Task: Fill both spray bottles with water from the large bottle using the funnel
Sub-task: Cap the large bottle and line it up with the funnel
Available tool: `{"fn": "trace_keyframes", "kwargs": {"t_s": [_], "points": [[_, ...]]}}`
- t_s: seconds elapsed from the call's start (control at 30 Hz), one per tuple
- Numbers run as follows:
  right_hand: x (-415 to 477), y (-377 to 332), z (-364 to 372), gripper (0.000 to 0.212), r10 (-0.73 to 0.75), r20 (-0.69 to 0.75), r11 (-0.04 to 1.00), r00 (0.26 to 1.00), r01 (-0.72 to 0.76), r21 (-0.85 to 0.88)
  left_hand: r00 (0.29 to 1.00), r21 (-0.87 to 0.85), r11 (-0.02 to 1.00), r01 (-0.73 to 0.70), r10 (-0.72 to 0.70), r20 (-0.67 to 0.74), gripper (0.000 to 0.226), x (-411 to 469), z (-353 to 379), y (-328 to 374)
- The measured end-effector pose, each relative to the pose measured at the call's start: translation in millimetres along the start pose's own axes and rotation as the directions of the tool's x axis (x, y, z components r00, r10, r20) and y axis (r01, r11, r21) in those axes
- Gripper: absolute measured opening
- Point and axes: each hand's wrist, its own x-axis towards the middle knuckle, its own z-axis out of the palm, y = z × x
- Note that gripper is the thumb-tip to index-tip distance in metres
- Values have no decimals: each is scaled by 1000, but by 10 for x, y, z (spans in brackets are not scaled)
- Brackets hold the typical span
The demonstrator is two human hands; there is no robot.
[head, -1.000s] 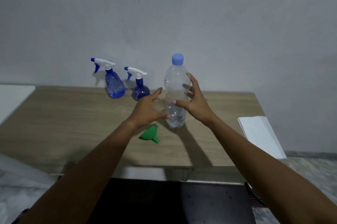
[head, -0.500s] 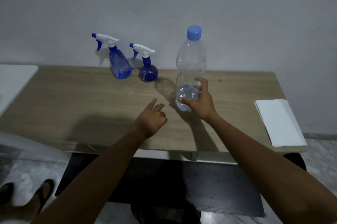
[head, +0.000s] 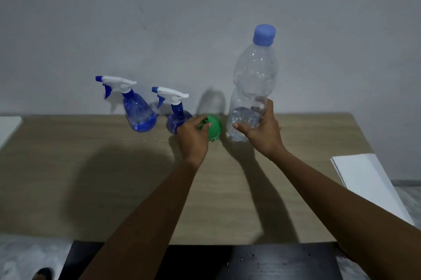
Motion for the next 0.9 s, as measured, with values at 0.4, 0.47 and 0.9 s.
{"fn": "trace_keyframes", "kwargs": {"t_s": [0.4, 0.47, 0.9], "points": [[499, 239, 271, 91, 13, -18, 1000, 1000, -13, 6, 998, 129, 990, -64, 62, 22, 29, 614, 429, -151], [526, 244, 299, 94, 25, -28, 1000, 999, -24, 19, 999, 138, 989, -48, 45, 30, 29, 632, 444, -180], [459, 373, 269, 102, 106, 108, 989, 988, -93, -119, 994, 161, 981, -109, 107, 20, 49, 399, 400, -154]]}}
